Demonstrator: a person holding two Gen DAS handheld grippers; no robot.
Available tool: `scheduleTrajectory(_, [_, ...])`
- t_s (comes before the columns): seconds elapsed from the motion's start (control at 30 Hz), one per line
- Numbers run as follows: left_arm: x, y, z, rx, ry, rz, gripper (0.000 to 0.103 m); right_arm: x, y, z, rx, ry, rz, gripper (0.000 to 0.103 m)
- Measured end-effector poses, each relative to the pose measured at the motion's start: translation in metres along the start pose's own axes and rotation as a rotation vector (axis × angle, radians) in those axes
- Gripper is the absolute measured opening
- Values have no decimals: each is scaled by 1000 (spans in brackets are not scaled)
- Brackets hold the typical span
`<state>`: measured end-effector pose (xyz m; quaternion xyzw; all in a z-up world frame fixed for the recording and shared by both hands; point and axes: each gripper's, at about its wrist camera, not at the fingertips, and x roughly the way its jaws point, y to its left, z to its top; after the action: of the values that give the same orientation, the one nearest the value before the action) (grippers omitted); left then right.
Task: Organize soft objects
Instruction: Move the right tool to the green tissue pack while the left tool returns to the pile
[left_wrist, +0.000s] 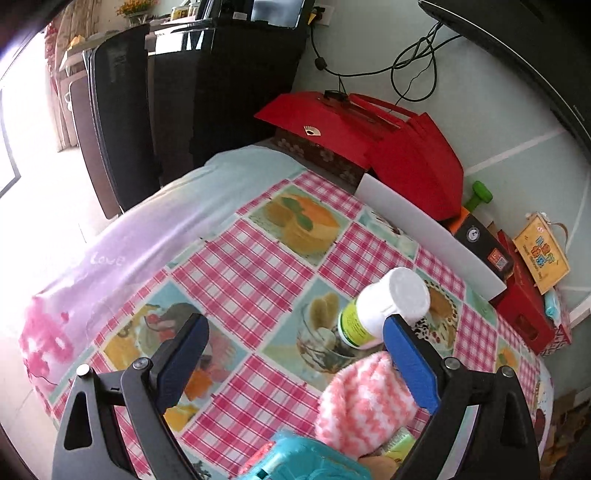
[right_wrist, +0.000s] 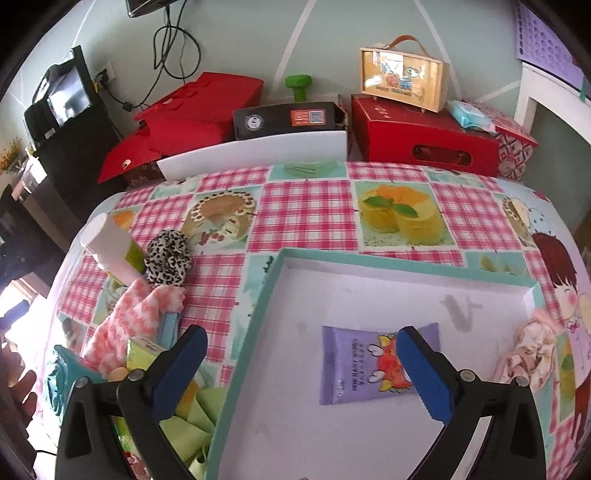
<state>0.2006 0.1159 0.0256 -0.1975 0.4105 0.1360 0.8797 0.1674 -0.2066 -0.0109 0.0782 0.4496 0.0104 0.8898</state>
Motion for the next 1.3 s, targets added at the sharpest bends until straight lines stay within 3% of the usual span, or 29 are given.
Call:
scheduleTrajectory(0.23, [2,2,1,-3,8,-24,95,14,23,-1,8,50,153,103])
scheduleTrajectory(0.9, [19,-27,-10,83,141,-147,96,34,81,-18,-29,140,303,103])
scheduleTrajectory(1.1, [26,-37,-16,196,166,-38,96,43,93,-24,-41,166,285,103])
scheduleTrajectory(1.3, [36,-36,-21,210,222,-38,96,52,99,-28,-41,178,278,96])
